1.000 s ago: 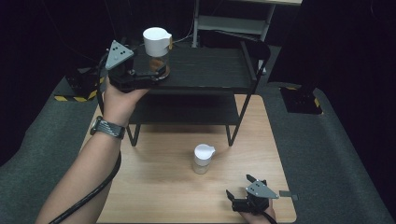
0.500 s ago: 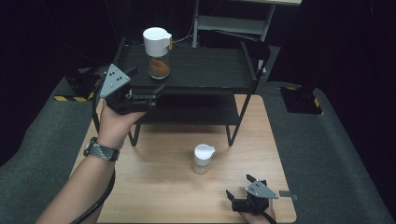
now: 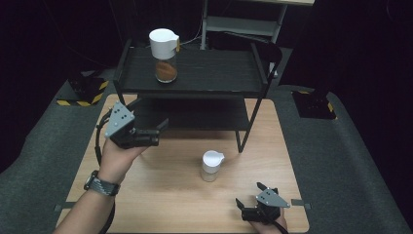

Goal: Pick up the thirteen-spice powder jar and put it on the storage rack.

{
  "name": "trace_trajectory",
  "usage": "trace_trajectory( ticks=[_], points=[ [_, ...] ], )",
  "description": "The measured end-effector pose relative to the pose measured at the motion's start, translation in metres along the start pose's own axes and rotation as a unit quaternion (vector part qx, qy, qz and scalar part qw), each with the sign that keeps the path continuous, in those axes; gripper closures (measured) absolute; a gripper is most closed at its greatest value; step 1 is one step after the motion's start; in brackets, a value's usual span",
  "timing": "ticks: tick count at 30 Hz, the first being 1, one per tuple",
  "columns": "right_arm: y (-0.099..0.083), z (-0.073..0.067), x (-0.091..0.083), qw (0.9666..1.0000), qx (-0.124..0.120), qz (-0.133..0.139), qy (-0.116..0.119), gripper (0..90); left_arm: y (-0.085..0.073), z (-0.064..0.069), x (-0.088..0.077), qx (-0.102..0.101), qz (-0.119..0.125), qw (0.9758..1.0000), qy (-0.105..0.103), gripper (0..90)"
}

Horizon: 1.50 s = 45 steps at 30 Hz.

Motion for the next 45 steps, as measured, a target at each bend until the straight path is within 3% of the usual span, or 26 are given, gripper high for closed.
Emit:
trace_trajectory(
  ticks=[4, 7, 15, 21, 27, 32, 38, 45],
  points=[
    [0.0, 0.0, 0.0, 1.0, 0.001, 0.001, 0.001, 1.2, -0.015, 0.004, -0.005, -0.004, -0.011, 0.9999, -0.004, 0.3],
    [0.0, 0.0, 0.0, 1.0, 0.0, 0.0, 0.001, 1.2, -0.035, 0.007, -0.009, -0.007, -0.019, 0.9997, -0.014, 0.3],
    [0.0, -0.001, 0.0, 1.0, -0.003, -0.002, -0.001, 1.2, -0.081, 0.013, -0.02, -0.04, -0.037, 0.9984, -0.017, 0.3],
    [0.001, -0.001, 0.001, 1.0, -0.005, -0.003, -0.001, 1.1, -0.111, 0.02, -0.027, -0.046, -0.052, 0.9974, -0.015, 0.3],
    [0.001, -0.003, 0.0, 1.0, -0.008, -0.004, -0.003, 1.1, -0.143, 0.028, -0.031, -0.045, -0.085, 0.9951, -0.023, 0.4],
    [0.001, -0.005, 0.001, 0.9999, -0.01, -0.004, -0.006, 1.1, -0.159, 0.03, -0.037, -0.048, -0.095, 0.9939, -0.03, 0.4],
    [0.002, -0.006, 0.002, 0.9999, -0.002, -0.004, -0.01, 1.0, -0.18, 0.033, -0.045, -0.067, -0.106, 0.9915, -0.034, 0.4],
    [0.004, -0.008, 0.005, 0.9998, -0.006, -0.008, -0.016, 0.9, -0.186, 0.037, -0.05, -0.053, -0.139, 0.9882, -0.037, 0.4]
  ],
)
Point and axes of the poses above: each handheld gripper's, and its own axes: x roughly forward along the jaws, y roughly out of its top, z roughly to its right, the point moved 8 cm from there along x, roughly forward along the jaws, and after that the axes turned 1 degree about -y, right-handed, at the moved point
